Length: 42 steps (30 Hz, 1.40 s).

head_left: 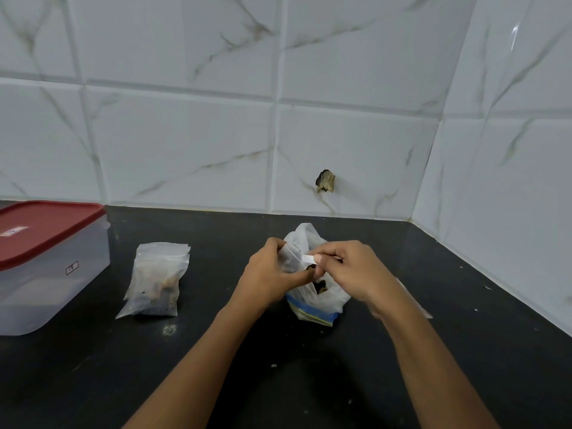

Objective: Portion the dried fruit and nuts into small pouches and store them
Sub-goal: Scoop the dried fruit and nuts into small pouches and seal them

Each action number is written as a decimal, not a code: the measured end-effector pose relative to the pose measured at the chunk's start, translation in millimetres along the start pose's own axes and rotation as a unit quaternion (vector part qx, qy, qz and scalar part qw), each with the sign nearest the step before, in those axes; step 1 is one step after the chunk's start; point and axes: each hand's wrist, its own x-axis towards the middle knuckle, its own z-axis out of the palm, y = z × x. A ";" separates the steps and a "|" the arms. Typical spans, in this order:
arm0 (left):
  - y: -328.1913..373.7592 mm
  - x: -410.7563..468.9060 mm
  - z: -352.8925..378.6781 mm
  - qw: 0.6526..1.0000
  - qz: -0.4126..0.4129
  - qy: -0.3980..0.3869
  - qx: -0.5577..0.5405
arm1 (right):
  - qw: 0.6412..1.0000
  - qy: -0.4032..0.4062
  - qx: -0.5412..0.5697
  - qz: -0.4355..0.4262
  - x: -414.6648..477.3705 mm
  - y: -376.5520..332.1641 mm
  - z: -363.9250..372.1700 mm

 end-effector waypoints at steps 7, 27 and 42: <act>0.9 -1.2 -3.0 0.990 0.023 0.049 -0.127 | 0.925 0.081 -0.268 -0.258 4.0 -4.0 4.2; -4.2 1.8 4.5 0.996 0.004 0.091 -0.018 | 0.988 0.144 -0.013 0.050 7.9 17.2 -8.8; -7.3 2.6 3.0 0.989 -0.137 0.019 -0.048 | 0.936 0.048 -0.330 0.116 31.9 26.5 29.8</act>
